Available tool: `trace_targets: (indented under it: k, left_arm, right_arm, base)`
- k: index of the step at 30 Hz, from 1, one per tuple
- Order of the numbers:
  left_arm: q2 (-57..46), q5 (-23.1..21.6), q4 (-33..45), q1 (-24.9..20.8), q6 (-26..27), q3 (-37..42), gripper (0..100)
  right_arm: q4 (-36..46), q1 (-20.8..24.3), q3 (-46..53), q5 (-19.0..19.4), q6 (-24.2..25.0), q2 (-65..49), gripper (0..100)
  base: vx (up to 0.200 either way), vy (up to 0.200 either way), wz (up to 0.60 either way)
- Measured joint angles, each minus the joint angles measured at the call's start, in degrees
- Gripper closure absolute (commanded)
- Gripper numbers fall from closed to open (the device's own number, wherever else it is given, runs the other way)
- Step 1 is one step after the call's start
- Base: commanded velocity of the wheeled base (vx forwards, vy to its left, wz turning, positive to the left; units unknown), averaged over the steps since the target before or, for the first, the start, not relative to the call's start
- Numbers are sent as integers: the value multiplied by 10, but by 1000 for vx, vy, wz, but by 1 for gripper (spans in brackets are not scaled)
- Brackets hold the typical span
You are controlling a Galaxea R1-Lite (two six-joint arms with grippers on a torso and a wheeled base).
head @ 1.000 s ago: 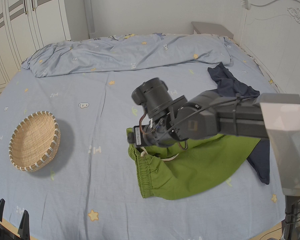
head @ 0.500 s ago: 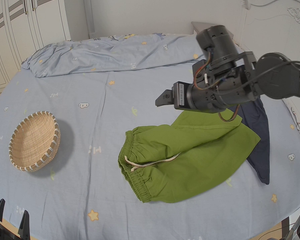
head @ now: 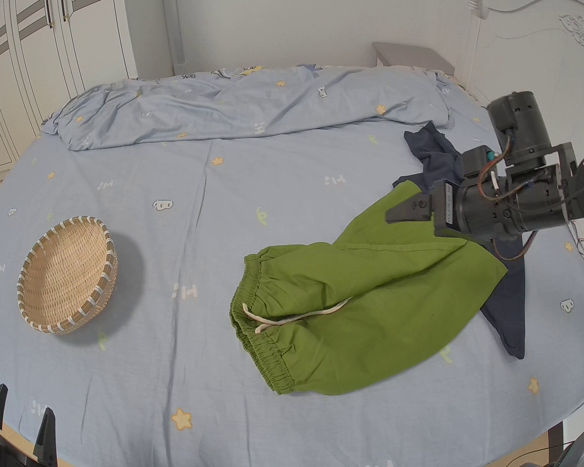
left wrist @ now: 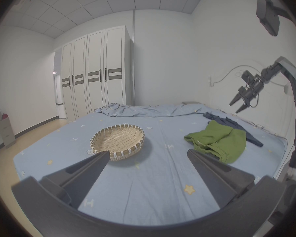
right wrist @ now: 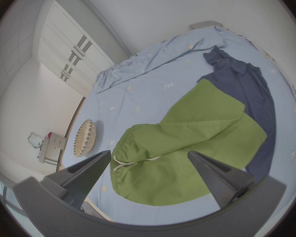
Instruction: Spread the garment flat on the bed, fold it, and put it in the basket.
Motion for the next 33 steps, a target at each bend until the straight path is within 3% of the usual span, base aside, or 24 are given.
trace_targets:
  k: [7,14,20,29,33]
  left_arm:
    - [12,-12,0,-5,-62,-90,0]
    - [102,-119,43,-14,-75,-226,0]
    - [271,-205,61,-42,-92,-262,0]
    - [506,-259,30,-121,-120,-272,0]
    - [621,-272,-33,-172,-98,-260,0]
  right_arm:
    - [-7,-29,38,7,-1,-29,0]
    - [-10,-33,62,19,0,-44,0]
    - [-11,-44,90,28,-1,-58,0]
    - [-15,-64,134,37,-2,-71,0]
    - [-26,-68,155,40,-3,-75,0]
  base:
    - [0,0,0]
    - [0,0,0]
    - [0,0,0]
    - [0,0,0]
    - [0,0,0]
